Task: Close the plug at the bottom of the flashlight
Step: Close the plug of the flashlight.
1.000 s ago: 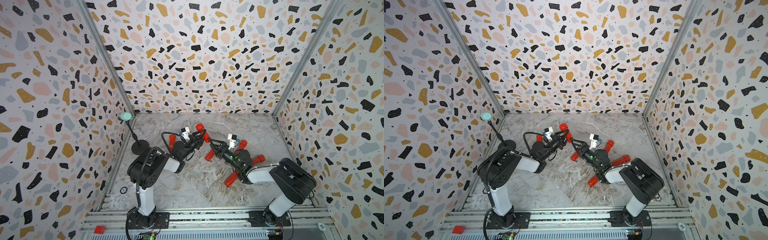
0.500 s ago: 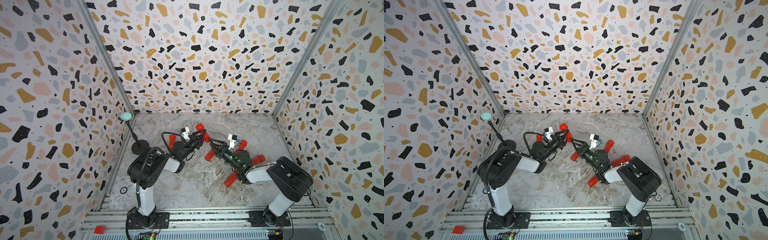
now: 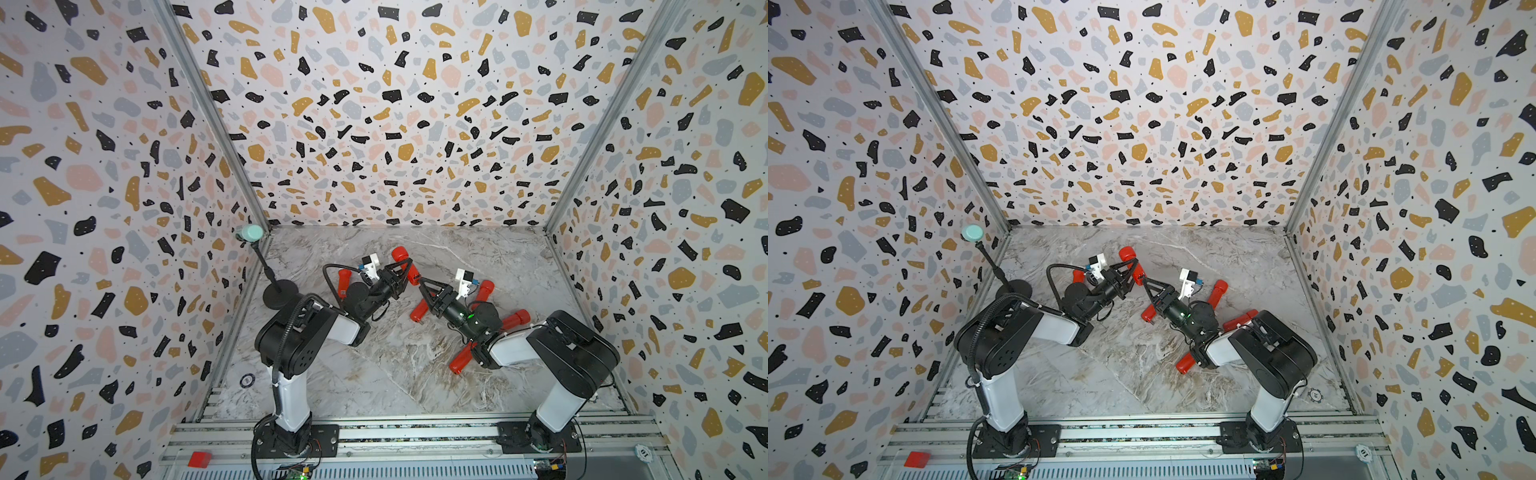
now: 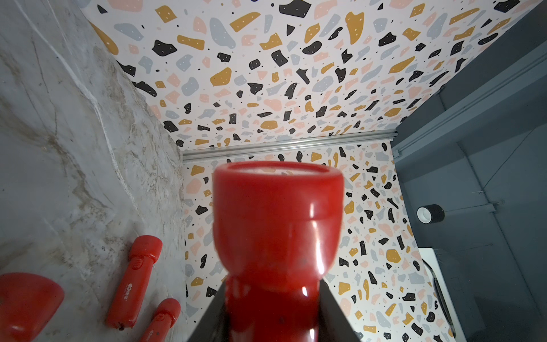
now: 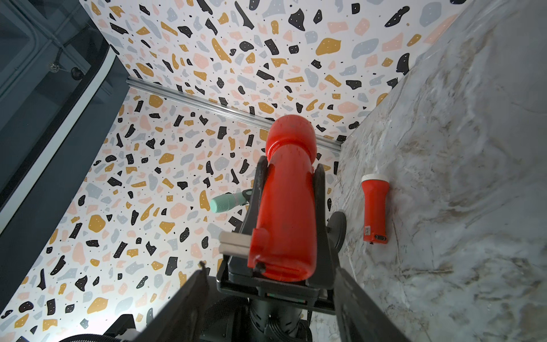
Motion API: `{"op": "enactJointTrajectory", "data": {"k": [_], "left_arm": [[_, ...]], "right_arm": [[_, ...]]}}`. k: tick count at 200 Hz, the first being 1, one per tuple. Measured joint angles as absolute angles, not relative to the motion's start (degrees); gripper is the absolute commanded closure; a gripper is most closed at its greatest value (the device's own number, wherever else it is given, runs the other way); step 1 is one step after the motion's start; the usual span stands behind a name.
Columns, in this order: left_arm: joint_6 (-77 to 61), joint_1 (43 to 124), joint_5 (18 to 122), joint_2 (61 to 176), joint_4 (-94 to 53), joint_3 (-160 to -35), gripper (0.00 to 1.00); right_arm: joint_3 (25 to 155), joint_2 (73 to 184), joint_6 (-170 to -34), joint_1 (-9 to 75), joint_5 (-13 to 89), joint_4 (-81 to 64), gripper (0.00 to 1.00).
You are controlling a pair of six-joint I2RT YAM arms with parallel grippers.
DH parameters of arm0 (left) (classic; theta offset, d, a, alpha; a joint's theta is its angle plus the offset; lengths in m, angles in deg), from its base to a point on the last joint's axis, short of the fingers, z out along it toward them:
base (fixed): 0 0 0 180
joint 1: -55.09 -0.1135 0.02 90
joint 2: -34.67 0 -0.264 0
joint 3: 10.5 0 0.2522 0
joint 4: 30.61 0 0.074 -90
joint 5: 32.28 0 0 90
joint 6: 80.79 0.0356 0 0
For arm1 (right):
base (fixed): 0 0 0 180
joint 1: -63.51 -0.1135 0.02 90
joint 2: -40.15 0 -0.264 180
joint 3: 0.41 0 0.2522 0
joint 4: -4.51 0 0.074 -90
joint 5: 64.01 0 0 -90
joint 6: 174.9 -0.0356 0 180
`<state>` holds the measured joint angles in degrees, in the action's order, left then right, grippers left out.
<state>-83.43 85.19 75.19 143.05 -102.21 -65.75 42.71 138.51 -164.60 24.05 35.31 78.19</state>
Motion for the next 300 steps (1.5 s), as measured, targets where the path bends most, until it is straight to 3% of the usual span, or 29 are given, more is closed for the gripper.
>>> {"op": "enactJointTrajectory", "data": {"k": [300], "left_arm": [[-84.41, 85.19, 75.19, 143.49, -102.67, -65.75, 1.00]], "right_arm": [[42.89, 141.81, -164.53, 22.93, 32.88, 81.91, 0.42]]}}
